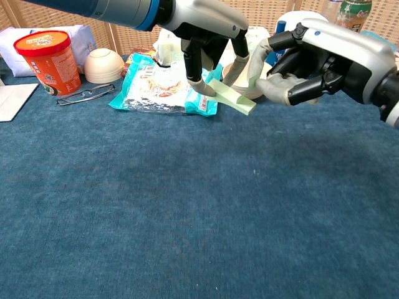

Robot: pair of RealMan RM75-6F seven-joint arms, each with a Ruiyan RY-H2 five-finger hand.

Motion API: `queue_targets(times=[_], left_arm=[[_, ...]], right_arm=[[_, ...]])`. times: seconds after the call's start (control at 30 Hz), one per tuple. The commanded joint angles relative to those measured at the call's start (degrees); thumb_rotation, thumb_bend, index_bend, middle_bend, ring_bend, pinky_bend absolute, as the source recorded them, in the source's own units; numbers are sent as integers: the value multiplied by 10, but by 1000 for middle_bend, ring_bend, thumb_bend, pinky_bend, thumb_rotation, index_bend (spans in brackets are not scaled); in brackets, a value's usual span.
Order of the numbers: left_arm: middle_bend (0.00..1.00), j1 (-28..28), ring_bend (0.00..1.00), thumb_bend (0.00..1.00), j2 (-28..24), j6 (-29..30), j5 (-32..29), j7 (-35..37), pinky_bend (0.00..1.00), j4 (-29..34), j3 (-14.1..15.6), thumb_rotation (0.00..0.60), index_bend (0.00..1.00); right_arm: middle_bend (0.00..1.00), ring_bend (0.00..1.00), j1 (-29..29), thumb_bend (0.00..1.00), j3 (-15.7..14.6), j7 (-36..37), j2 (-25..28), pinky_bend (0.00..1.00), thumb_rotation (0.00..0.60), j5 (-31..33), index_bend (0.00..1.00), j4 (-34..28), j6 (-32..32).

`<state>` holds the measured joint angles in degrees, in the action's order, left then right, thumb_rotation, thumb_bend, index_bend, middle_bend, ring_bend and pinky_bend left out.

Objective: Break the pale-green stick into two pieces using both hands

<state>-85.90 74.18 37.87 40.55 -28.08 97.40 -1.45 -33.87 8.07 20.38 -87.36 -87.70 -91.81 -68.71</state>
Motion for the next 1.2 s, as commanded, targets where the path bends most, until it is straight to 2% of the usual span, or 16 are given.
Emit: queue_targets(times=[0.03, 0.7, 1.2], left_arm=[[1000, 0, 1000, 385, 0, 0, 0, 0, 1000, 0, 0, 600, 645], [1000, 1, 1000, 385, 7, -4, -3, -3, 1000, -12, 5, 600, 652], [1000, 15, 1000, 385, 2, -3, -4, 0, 1000, -16, 20, 600, 668]], right_arm=[[927, 1000, 0, 494, 0, 0, 0, 858, 600, 0, 587, 1, 0], [939, 1000, -1, 494, -1, 20, 11, 858, 600, -1, 673, -2, 6], [945, 1000, 9, 494, -6, 38, 32, 858, 600, -1, 687, -4, -1]])
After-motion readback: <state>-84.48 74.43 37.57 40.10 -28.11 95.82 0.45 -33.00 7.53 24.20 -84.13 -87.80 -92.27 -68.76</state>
